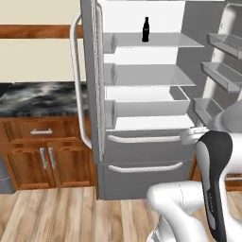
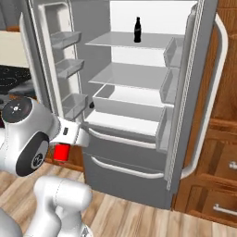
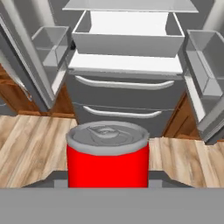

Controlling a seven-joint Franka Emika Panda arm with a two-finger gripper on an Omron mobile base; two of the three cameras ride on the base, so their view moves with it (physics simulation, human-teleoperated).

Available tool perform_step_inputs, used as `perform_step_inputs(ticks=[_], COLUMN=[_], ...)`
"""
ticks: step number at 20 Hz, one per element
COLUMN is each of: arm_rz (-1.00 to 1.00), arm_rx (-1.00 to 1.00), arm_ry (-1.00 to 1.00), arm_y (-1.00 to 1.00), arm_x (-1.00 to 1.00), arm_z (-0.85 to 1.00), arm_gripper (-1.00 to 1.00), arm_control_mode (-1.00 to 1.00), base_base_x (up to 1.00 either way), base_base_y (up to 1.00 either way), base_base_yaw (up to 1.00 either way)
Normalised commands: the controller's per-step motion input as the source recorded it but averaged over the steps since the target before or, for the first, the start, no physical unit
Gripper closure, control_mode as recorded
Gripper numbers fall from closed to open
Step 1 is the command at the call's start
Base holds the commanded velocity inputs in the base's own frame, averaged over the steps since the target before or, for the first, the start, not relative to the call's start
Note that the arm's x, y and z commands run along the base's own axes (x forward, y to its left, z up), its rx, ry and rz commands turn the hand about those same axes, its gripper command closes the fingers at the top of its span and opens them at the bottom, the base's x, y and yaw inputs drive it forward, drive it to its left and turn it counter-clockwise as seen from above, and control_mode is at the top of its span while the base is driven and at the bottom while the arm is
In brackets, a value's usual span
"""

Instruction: Open the fridge, grab two sodas, and place both sodas inside the bowl with ice on the dining counter.

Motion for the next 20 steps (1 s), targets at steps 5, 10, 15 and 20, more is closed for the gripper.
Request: perform_step_inputs(ticks=[5, 10, 15, 20], arm_rz=[0.0, 0.0, 0.0, 0.0], arm_rx=[0.0, 0.0, 0.0, 0.0], arm_ry=[0.0, 0.0, 0.0, 0.0], arm_y=[0.0, 0.0, 0.0, 0.0], arm_x=[0.0, 0.0, 0.0, 0.0], arm_z=[0.0, 0.0, 0.0, 0.0], arm_gripper=[1.0, 1.0, 1.0, 1.0], arm_control_mode=[1.0, 1.0, 1.0, 1.0], base_base_x=[-0.93, -0.67, -0.59, -0.85], base_base_y=[0.0, 0.0, 0.0, -0.05], base_base_yaw=[0.35, 0.47, 0.51, 0.44])
